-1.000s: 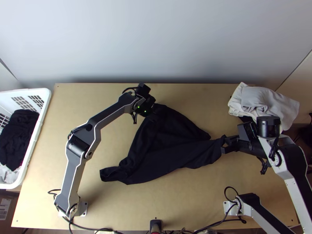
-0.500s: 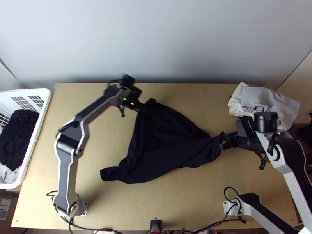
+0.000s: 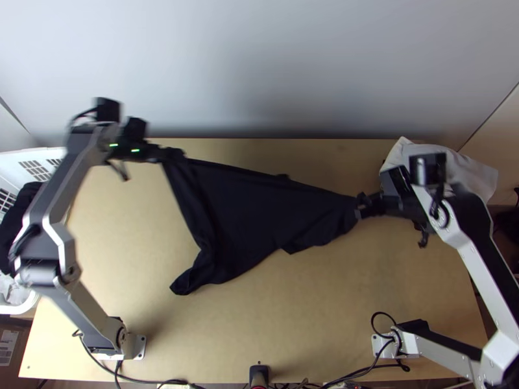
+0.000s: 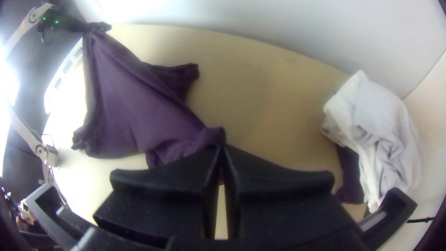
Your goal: Fold the t-shirt
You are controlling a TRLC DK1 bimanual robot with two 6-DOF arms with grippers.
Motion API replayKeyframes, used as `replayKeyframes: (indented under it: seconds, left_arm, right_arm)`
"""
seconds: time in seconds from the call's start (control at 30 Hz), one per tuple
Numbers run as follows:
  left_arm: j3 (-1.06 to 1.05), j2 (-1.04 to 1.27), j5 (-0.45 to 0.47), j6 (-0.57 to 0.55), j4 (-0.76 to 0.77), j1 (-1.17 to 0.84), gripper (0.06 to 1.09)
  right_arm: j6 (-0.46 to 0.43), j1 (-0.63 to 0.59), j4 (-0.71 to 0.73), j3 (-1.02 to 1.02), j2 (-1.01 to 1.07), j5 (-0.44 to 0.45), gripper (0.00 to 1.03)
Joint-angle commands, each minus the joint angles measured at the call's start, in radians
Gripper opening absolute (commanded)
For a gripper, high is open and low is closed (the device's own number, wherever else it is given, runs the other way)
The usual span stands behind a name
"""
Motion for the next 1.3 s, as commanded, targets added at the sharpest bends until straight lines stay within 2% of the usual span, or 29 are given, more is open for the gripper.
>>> replayKeyframes:
  seconds: [0.0, 0.27, 0.57, 0.7, 0.97, 1.0, 1.07, 1.17, 1.27]
  left_arm:
    - [-0.171, -0.210, 0.053, 0.081, -0.062, 0.223, 0.09]
    - [-0.421, -0.437, 0.099, 0.163, -0.122, 0.349, 0.09]
    - [-0.674, -0.682, 0.107, 0.210, -0.156, 0.361, 0.09]
    - [-0.708, -0.701, 0.107, 0.207, -0.153, 0.355, 0.09]
    - [-0.688, -0.662, 0.107, 0.180, -0.095, 0.337, 0.09]
    - [-0.673, -0.650, 0.107, 0.175, -0.088, 0.335, 0.09]
    - [-0.631, -0.621, 0.107, 0.166, -0.088, 0.332, 0.09]
    - [-0.573, -0.570, 0.107, 0.144, -0.079, 0.332, 0.09]
    - [-0.532, -0.529, 0.107, 0.109, -0.039, 0.332, 0.09]
  right_arm:
    - [-0.023, 0.022, 0.070, 0.132, 0.195, 0.004, 0.03]
    - [-0.034, 0.124, 0.098, 0.348, 0.479, 0.003, 0.03]
    - [0.003, 0.222, 0.138, 0.484, 0.704, 0.001, 0.03]
    - [0.006, 0.256, 0.148, 0.486, 0.745, 0.003, 0.03]
    - [0.016, 0.231, 0.167, 0.483, 0.808, 0.001, 0.03]
    - [0.030, 0.226, 0.167, 0.481, 0.799, 0.001, 0.11]
    - [0.059, 0.223, 0.167, 0.475, 0.768, 0.001, 0.38]
    - [0.073, 0.225, 0.162, 0.461, 0.707, 0.003, 0.96]
    - [0.078, 0.234, 0.153, 0.464, 0.643, 0.001, 0.99]
